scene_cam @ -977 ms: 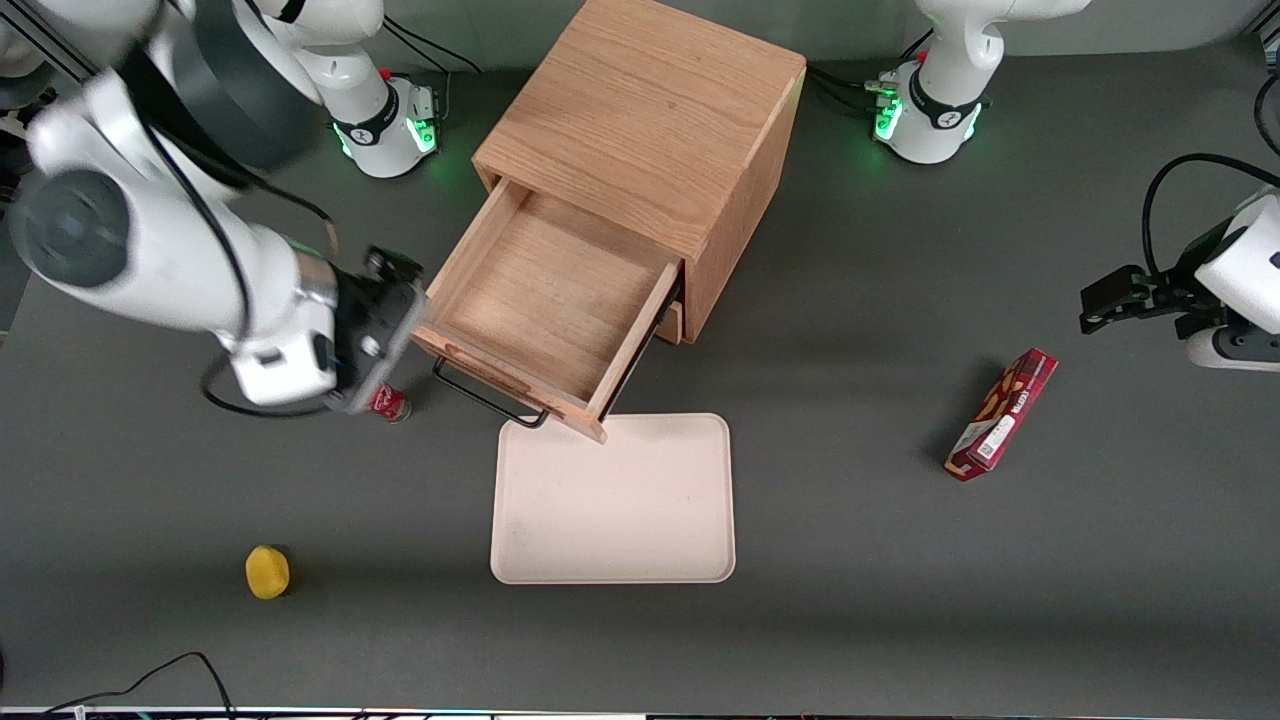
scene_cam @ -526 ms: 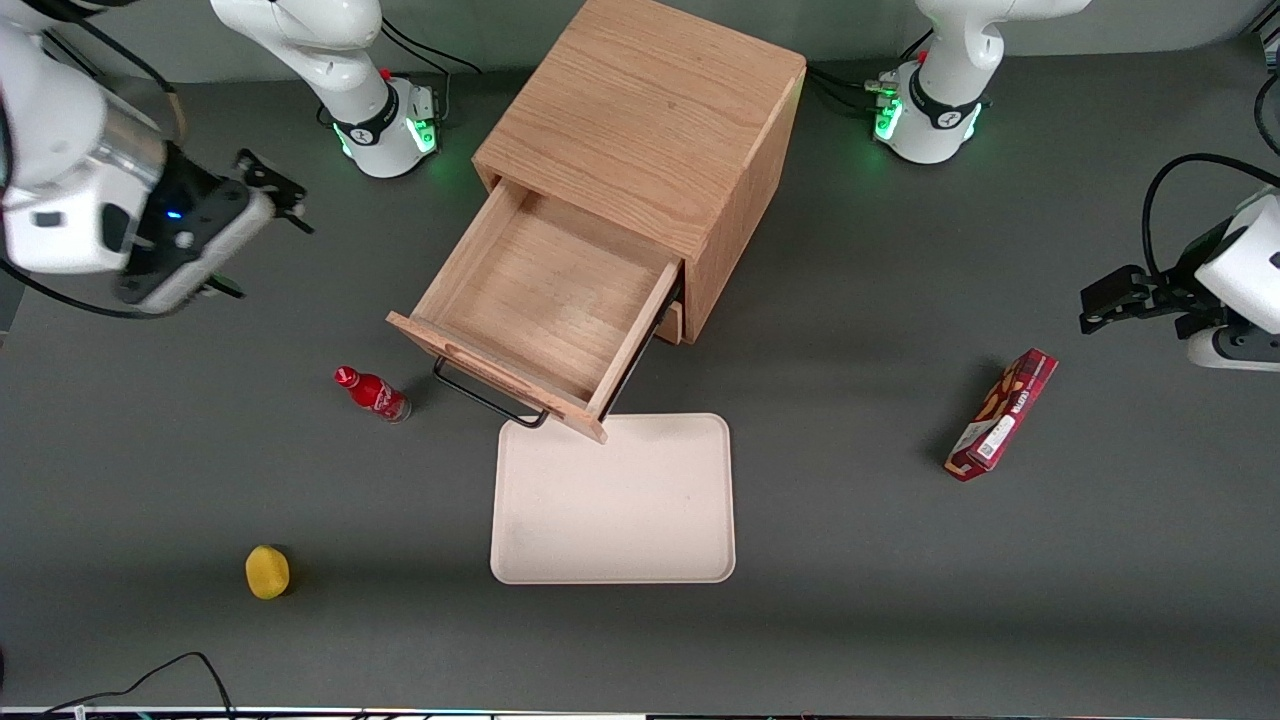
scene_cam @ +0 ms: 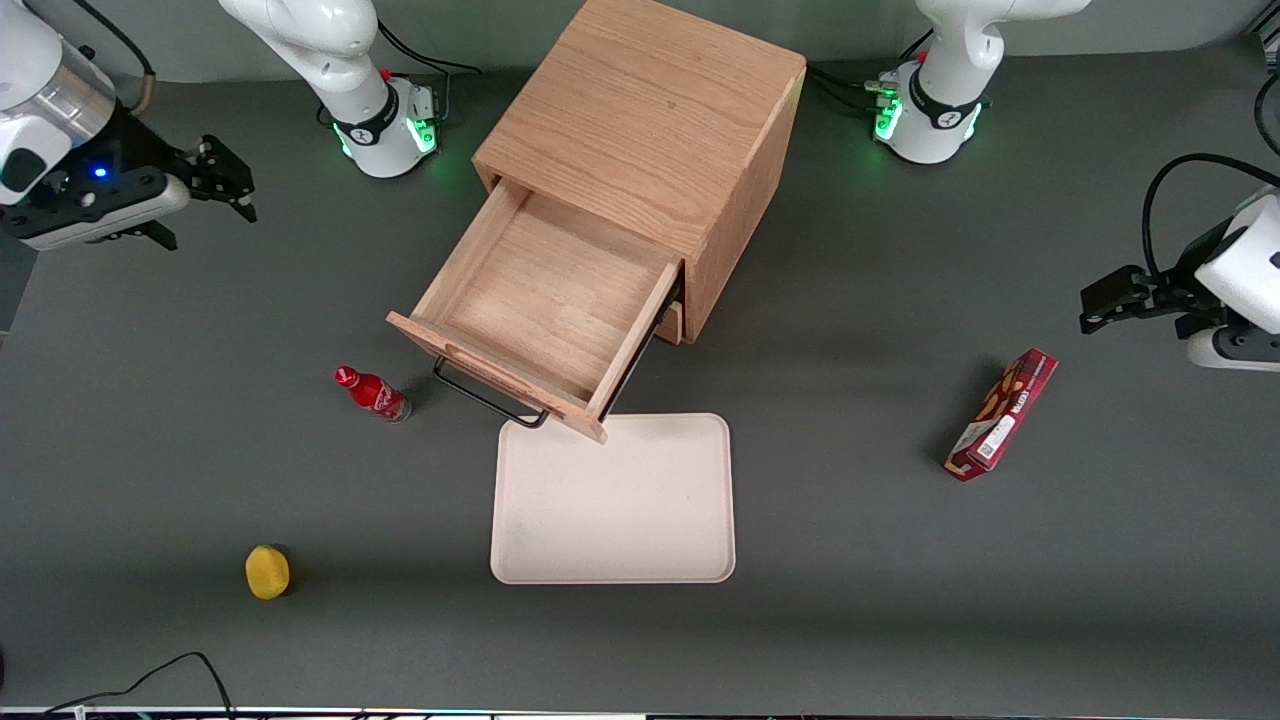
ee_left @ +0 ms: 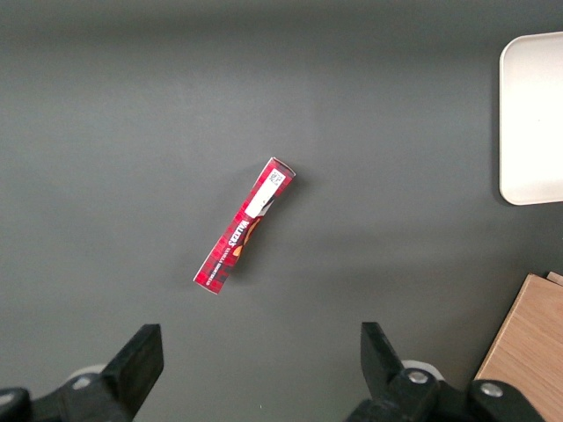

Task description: Open upper drawer

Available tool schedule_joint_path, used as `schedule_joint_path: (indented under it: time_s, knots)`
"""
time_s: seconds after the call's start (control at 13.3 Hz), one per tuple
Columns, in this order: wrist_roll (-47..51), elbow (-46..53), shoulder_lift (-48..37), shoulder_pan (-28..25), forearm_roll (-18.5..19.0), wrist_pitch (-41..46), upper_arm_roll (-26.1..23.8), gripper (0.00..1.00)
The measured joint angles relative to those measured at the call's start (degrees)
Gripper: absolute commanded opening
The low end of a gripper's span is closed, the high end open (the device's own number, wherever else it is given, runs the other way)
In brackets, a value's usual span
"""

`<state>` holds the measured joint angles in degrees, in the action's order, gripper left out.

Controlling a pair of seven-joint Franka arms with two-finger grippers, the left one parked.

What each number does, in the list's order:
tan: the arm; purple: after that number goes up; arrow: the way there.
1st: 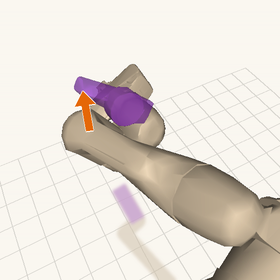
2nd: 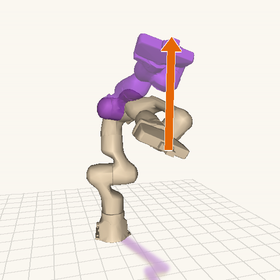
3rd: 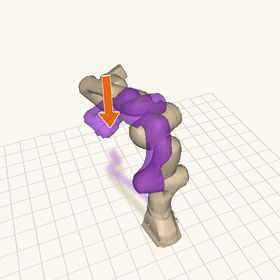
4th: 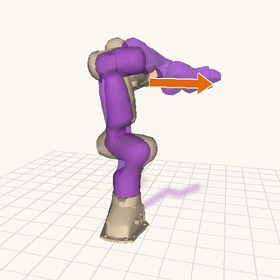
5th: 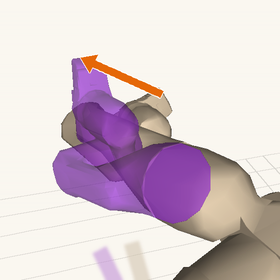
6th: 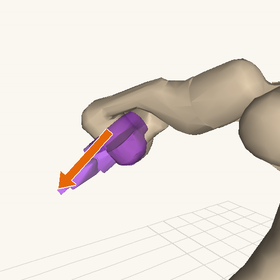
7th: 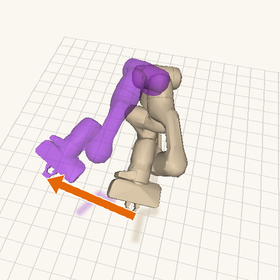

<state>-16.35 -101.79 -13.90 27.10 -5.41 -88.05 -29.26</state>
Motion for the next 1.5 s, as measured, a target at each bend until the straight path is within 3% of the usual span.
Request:
schedule_joint_path:
  time_s: [0.23, 0.68, 0.75, 1.05, 1.2, 1.5]
  knots:
    - [0.0, -1.0, 1.5, 2.4, -0.5, -1.0, 0.5, 1.00]
    - [0.0, -1.7, 3.9, 2.0, -0.5, -2.7, 1.1, 1.00]
    - [0.3, -2.0, 4.1, -0.4, -0.5, -3.1, 3.6, 1.00]
    - [2.3, -2.3, 4.4, -20.6, -0.5, -4.7, 24.9, 1.00]
    - [2.4, -2.1, 4.5, -23.0, -0.4, -7.8, 27.6, 1.00]
    - [3.1, 2.4, 5.6, -22.2, -0.4, -5.9, 27.5, 1.00]
